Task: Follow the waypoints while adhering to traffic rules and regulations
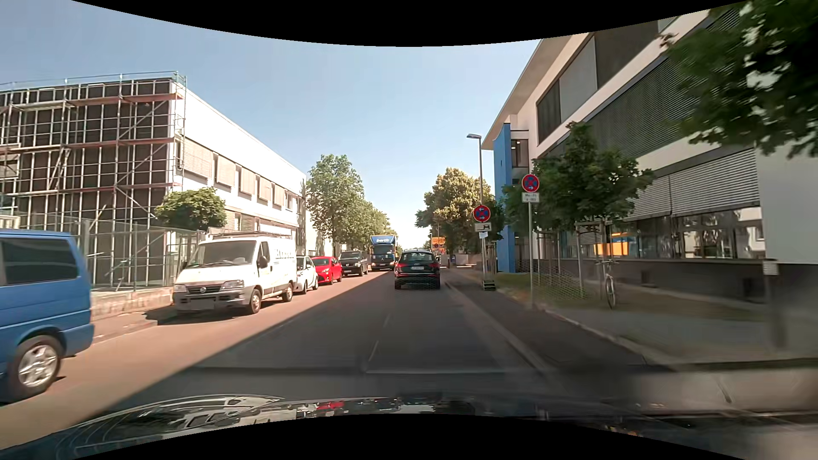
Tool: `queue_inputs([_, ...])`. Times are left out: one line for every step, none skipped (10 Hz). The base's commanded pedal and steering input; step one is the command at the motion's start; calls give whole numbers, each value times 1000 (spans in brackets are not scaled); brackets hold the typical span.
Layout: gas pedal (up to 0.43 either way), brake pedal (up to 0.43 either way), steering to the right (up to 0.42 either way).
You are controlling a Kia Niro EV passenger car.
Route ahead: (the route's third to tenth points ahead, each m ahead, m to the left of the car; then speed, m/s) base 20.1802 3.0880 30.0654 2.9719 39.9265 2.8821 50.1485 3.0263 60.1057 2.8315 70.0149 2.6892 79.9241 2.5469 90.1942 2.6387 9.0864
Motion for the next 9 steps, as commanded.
queue_inputs([79, 0, -4])
queue_inputs([79, 0, -4])
queue_inputs([79, 0, -4])
queue_inputs([79, 0, -4])
queue_inputs([79, 0, -4])
queue_inputs([79, 0, -4])
queue_inputs([79, 0, -4])
queue_inputs([79, 0, -4])
queue_inputs([79, 0, -4])
